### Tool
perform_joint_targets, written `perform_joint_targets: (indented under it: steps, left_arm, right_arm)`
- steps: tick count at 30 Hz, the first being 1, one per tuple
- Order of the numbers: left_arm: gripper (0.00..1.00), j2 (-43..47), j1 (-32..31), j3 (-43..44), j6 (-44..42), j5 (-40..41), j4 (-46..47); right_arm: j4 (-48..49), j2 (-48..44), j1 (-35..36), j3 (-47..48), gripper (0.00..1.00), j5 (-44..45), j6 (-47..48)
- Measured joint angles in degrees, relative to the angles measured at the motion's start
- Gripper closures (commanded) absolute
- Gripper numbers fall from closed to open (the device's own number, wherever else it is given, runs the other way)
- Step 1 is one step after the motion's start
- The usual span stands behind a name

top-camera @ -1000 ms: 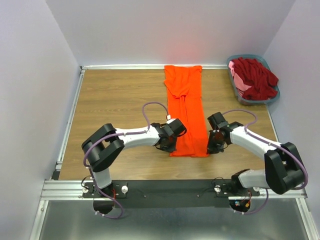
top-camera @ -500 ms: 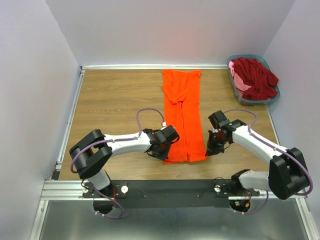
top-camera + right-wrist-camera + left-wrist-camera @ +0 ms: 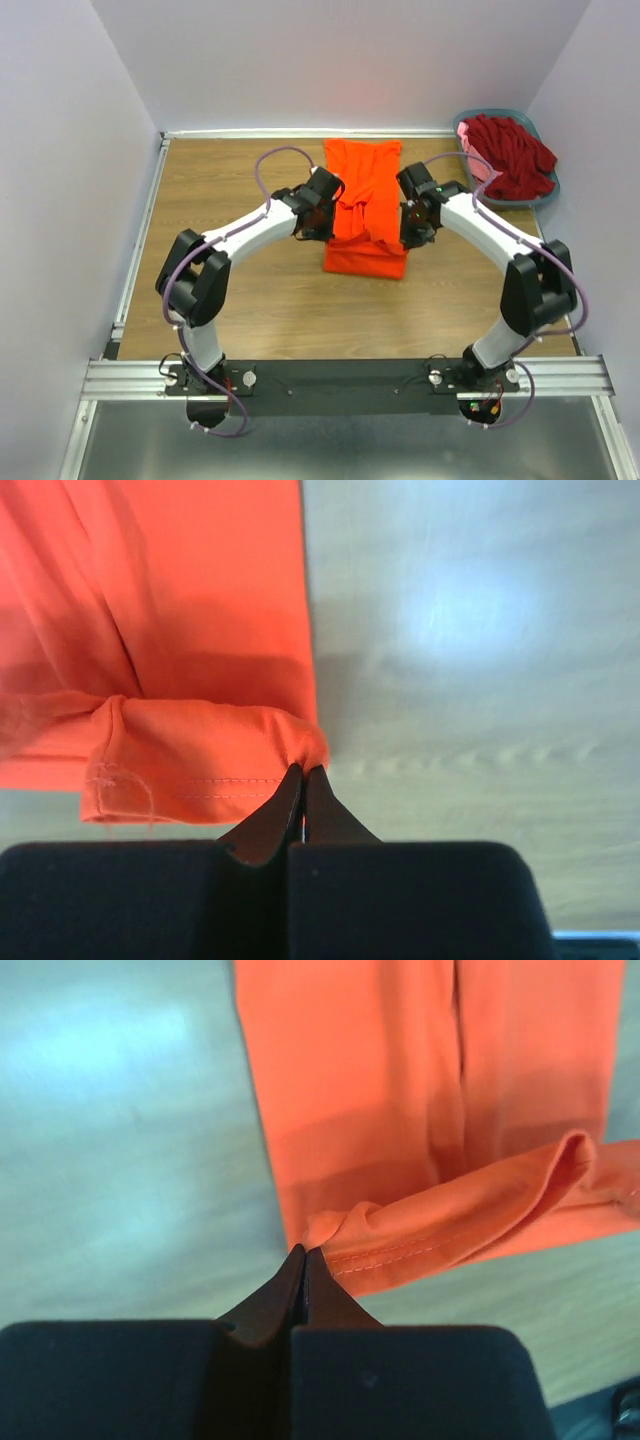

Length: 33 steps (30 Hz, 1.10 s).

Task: Fold and stack the t-shirts
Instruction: Fold the tshirt

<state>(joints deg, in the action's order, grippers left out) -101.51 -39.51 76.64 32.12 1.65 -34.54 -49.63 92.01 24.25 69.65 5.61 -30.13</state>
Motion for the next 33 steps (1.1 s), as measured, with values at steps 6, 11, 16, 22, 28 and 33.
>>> perform_joint_targets:
  steps: [6,11,16,22,28,33]
  left_arm:
    - [1.0,-6.56,3.58,8.2,-2.89,1.81,0.24]
    - [1.0,-9.22,4.63,8.81,-3.3,2.43,1.55]
    - [1.0,-11.41,5.09,9.94,-3.34,2.45,2.58]
    - [1.0,-12.55,5.49,11.04,-3.39,2.99,3.78]
    - [1.0,-12.59,6.12,11.1,-3.37,3.85,5.18]
    - [1.0,-13.73,6.51,11.1,-3.3,4.02,6.49]
  right_arm:
    - [2.38,8.72,-0.79,10.03,0.99,4.28,3.96]
    - [5.38,12.02,-1.16,11.41,0.99,5.62,5.44]
    - [7.26,13.81,-1.44,11.61,0.99,6.16,6.23]
    - [8.37,15.82,-2.03,14.4,0.99,6.97,7.5]
    - [9.49,16.63,-2.25,15.91,0.99,7.02,7.76]
    - [10.32,17.94,-2.25,16.02,0.99,7.08,7.96]
